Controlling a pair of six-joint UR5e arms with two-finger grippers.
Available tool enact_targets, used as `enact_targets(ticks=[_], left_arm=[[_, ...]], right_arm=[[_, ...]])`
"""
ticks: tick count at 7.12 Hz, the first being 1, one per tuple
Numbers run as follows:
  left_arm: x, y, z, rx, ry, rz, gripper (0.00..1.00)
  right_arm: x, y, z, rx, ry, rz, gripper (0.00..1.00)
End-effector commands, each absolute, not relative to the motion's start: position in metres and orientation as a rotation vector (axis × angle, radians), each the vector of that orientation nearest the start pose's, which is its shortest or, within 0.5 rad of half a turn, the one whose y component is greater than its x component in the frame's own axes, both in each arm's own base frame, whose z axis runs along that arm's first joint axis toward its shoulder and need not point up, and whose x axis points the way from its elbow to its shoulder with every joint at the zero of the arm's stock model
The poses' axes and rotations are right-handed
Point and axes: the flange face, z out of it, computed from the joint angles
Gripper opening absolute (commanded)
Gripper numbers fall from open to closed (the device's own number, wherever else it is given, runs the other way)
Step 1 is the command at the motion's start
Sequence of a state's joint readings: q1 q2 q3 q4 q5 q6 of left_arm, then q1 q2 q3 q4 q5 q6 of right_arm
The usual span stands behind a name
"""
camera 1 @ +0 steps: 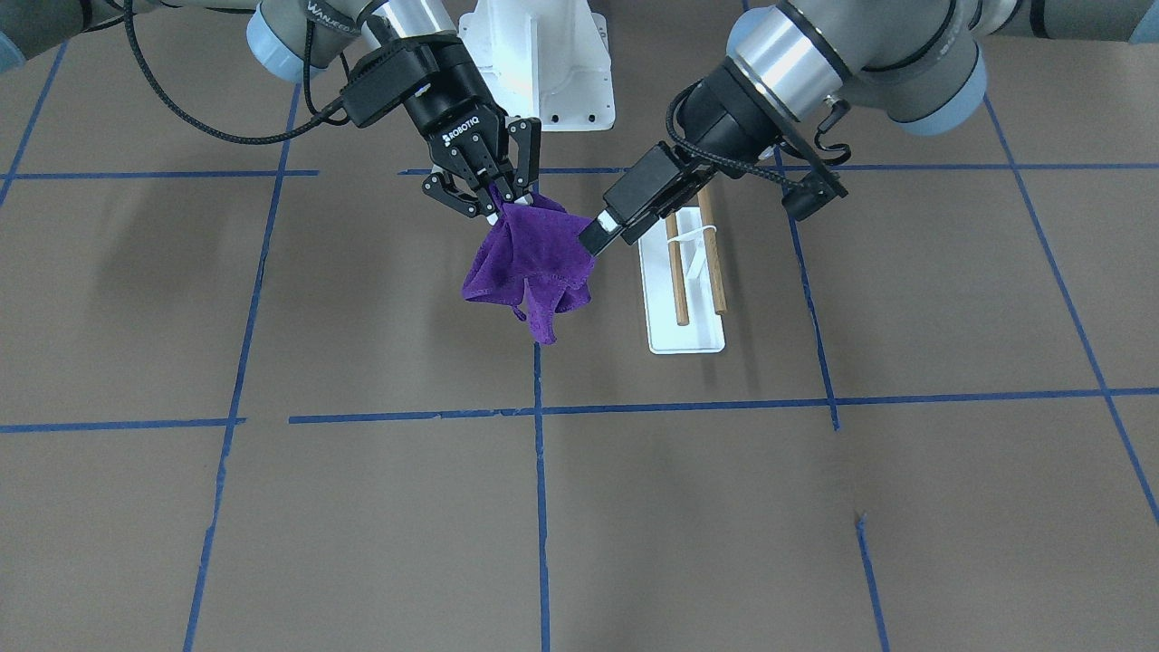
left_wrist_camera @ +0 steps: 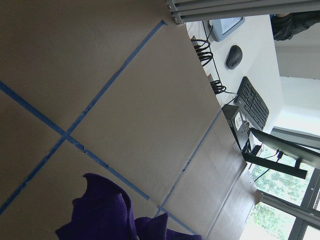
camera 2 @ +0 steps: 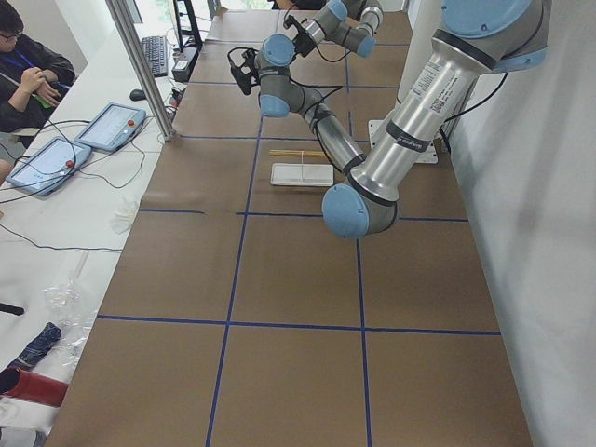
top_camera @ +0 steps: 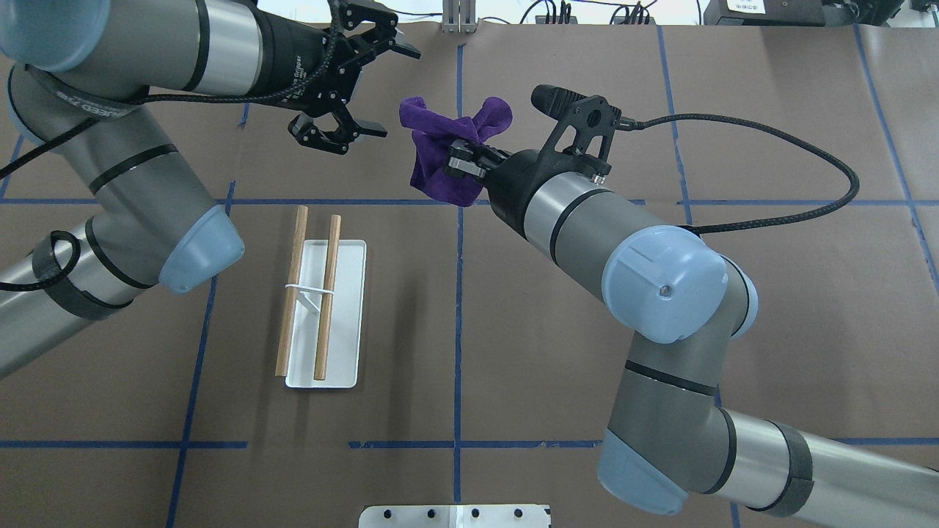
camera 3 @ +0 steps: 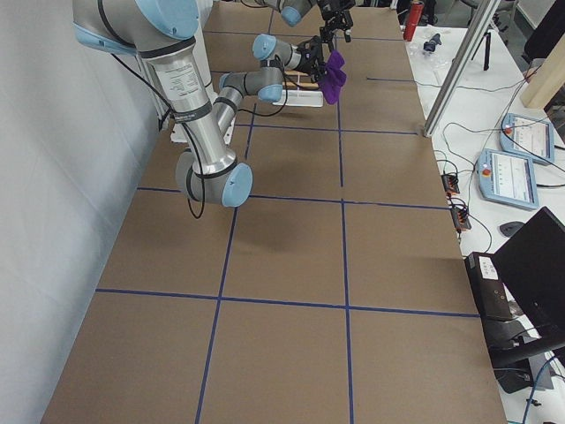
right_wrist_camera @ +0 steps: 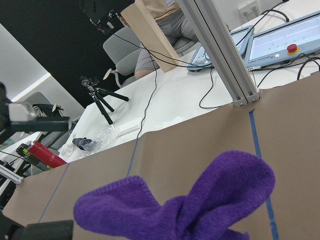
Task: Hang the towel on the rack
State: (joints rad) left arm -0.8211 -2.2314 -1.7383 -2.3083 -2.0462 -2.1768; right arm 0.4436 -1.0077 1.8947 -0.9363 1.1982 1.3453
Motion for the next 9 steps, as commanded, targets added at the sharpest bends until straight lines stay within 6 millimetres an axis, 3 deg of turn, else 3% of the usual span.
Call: enact_targets(ticks=[1,4,5,7,8,9], left_arm=[[0.3746,-0.5055,0.1021,-0.230,1.595,-0.721,0.93],[0.3811,-0.4978,0.0976,-0.242,1.599,-0.699,0.83],[0.3797,-0.4963,0.0959,-0.245,1.596,-0.700,0.65],[0.3804,-0.4970,0.0951,-0.248,1.584,-0.707,0.18],[0.3805,-0.4969,0.0960,-0.248,1.582,-0.706,0.00],[0.3799,-0.4974,0.0970,-0.246,1.581,-0.704,0.00]], right_arm=[[-0.4442,-0.3986,0.1245,0.779,-1.330,0.456,0.00],[-0.4436,-0.3984,0.1240,0.780,-1.331,0.456,0.00],[-0.4431,-0.3981,0.1235,0.780,-1.332,0.457,0.00],[-0.4345,-0.3953,0.1219,0.782,-1.343,0.453,0.00],[-0.4345,-0.3953,0.1218,0.783,-1.342,0.452,0.00],[-0.4343,-0.3952,0.1217,0.784,-1.343,0.452,0.00]])
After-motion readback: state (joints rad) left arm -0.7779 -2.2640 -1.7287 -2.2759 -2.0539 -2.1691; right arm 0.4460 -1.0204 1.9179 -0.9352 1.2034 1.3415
